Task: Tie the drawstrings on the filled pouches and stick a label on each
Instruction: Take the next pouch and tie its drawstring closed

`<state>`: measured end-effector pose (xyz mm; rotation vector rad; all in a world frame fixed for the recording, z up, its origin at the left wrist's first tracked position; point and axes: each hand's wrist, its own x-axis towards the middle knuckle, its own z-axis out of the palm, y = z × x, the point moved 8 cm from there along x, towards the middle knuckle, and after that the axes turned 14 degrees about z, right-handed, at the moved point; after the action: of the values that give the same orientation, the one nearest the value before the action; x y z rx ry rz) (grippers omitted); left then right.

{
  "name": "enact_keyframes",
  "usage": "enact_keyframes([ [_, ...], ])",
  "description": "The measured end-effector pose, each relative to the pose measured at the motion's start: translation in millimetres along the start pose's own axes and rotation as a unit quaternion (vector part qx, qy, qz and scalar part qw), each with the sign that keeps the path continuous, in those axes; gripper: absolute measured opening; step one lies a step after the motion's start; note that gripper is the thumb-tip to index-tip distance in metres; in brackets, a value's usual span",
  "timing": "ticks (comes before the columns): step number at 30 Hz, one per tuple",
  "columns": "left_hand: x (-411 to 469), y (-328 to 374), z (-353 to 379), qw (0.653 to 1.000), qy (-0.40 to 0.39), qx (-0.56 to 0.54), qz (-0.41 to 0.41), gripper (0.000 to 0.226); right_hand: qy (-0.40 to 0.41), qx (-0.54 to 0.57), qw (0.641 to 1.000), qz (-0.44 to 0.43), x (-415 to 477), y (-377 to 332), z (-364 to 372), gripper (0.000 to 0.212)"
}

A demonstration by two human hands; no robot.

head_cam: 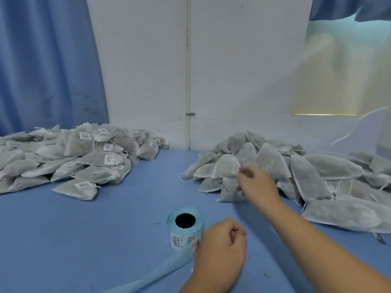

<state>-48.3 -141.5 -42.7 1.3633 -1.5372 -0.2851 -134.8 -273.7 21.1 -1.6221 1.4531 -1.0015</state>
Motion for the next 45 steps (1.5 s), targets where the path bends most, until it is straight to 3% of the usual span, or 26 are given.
enact_keyframes([
  [4,0.7,0.8,6.4,1.000,-0.025,-0.004,0.007,0.015,0.049,-0.166,0.985,-0.018,36.0,-36.1,15.2,0.050],
  [10,1.9,-4.6,6.8,0.999,-0.038,0.000,-0.014,0.018,0.054,-0.290,0.955,0.024,50.3,-28.1,44.7,0.041],
  [13,2.7,-6.1,4.2,1.000,-0.022,0.003,-0.021,0.010,0.058,-0.292,0.951,0.079,52.4,-17.7,45.4,0.047],
  [16,2.3,-7.7,4.4,1.000,-0.022,0.000,-0.021,0.010,0.072,-0.291,0.951,0.074,53.5,-16.2,43.1,0.051],
  [19,3.0,-7.5,5.2,0.999,-0.031,-0.002,-0.020,0.013,0.088,-0.301,0.948,0.045,51.9,-18.7,39.6,0.048],
  [25,2.3,-4.7,4.5,0.999,-0.026,-0.027,-0.005,0.013,0.114,-0.264,0.955,-0.076,30.5,-36.4,13.8,0.022],
  [29,-2.1,-0.3,-5.0,0.998,0.041,-0.051,0.002,0.015,0.130,-0.203,0.962,-0.128,-11.5,-33.4,-19.8,0.028],
  [33,-6.2,12.3,-23.1,0.989,0.130,-0.047,0.051,0.025,0.116,-0.195,0.966,-0.122,-65.8,-3.6,-51.6,0.032],
  [36,-8.5,22.0,-27.8,0.984,0.148,-0.078,0.058,0.025,0.098,-0.214,0.967,-0.094,-97.7,18.4,-64.9,0.034],
  [39,-10.2,33.7,-17.9,0.985,0.095,-0.140,0.044,0.034,0.048,-0.253,0.962,-0.088,-122.5,36.7,-56.1,0.037],
  [42,-16.7,46.0,-0.1,0.980,0.004,-0.197,0.036,0.048,-0.014,-0.209,0.970,-0.120,-144.9,39.7,-42.6,0.044],
  [45,-22.6,51.1,2.0,0.981,-0.007,-0.192,0.024,0.029,-0.107,-0.156,0.966,-0.177,-160.2,29.2,-32.4,0.026],
])
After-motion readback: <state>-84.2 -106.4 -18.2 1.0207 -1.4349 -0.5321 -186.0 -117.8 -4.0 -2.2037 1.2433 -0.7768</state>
